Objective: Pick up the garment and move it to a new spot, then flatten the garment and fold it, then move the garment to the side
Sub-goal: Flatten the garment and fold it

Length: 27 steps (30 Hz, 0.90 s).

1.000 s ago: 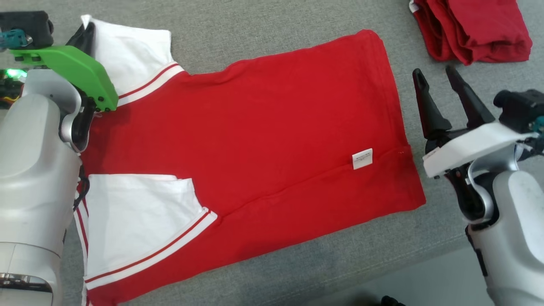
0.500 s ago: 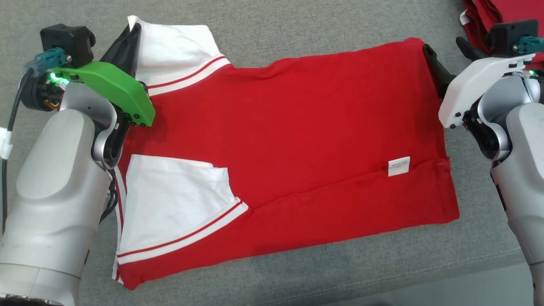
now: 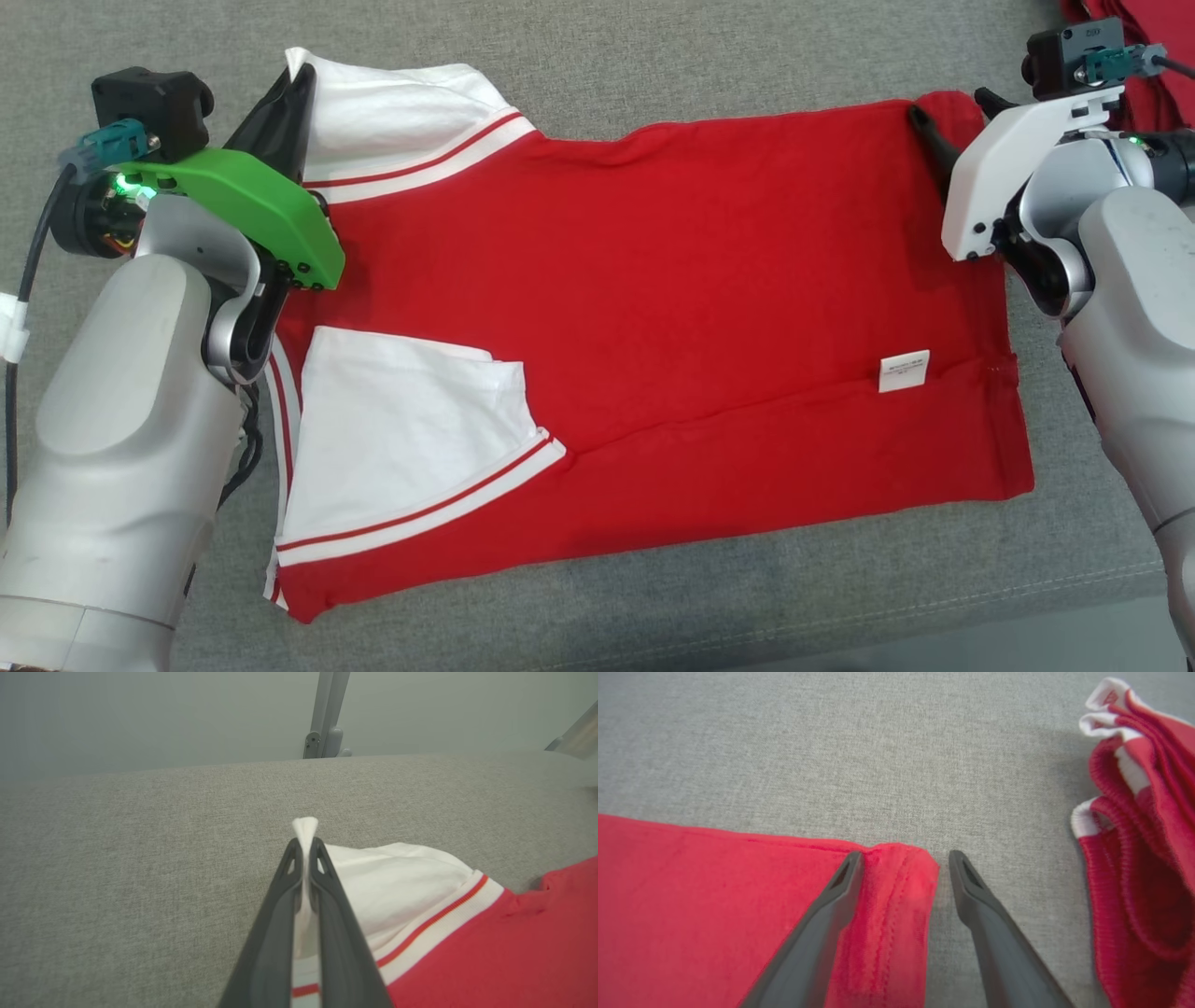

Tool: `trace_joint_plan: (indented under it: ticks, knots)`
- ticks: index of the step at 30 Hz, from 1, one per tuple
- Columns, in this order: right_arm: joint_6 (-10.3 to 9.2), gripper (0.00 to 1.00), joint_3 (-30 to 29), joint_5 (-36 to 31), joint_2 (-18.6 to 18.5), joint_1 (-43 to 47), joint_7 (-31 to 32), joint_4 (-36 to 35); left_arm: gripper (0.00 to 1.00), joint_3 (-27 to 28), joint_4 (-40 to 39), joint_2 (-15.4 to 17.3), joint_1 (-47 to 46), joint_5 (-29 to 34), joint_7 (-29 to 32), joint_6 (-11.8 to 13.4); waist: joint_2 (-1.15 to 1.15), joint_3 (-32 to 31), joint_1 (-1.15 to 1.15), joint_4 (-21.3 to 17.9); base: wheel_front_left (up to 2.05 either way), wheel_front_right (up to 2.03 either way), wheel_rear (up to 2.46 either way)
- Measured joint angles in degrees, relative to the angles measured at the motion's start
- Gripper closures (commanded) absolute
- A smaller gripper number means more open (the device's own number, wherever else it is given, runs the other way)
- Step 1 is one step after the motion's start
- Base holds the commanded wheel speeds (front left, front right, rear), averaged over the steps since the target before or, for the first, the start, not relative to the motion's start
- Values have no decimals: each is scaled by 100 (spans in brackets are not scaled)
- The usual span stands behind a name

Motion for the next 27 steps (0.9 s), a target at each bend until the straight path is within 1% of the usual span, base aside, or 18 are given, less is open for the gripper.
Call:
trace_joint_plan:
  ticks: [1, 2, 3, 4, 7, 12, 18, 23, 27]
  knots:
    - [0, 52, 0, 0, 0, 0, 0, 0, 100, 0, 0, 0, 0, 0, 0, 0, 0, 0, 0, 0, 0, 0, 0]
    - [0, 52, 57, 19, 1, -42, -14, 65, 100, 1, -10, 3, 7, -1, 5, 2, 0, -1, 0, 2, 0, 0, 0]
    - [0, 72, 101, 37, 1, -79, -21, 133, 100, -2, -16, 8, 16, -7, 8, 5, 0, -3, 0, 4, 0, 0, 0]
    - [0, 72, 143, 74, 2, -115, -20, 193, 100, -1, -24, 14, 28, -18, 9, 7, 0, -6, 0, 5, 0, 0, 0]
    - [1, 100, 254, 154, -2, -210, -52, 354, 100, -1, -49, 29, 42, -30, 22, 22, 0, -17, 0, 11, 0, 0, 0]
    - [4, 100, 368, 289, -13, -336, -200, 632, 100, 8, -145, 76, 97, -64, 14, 51, 0, -61, 0, 16, 0, 0, 0]
    - [4, 100, 477, 383, -54, -419, -584, 666, 100, 44, -352, 121, 238, -89, -159, 96, 0, -133, 0, 14, 0, 0, 0]
    - [4, 100, 539, 609, -57, -342, -971, 450, 100, 111, -705, 187, 528, -127, -449, 133, 0, -263, 0, 6, 0, 0, 0]
    - [4, 100, 604, 846, -152, 7, -1304, 47, 100, 165, -1224, 293, 956, -127, -701, 196, 0, -412, -1, 1, 0, 0, 0]
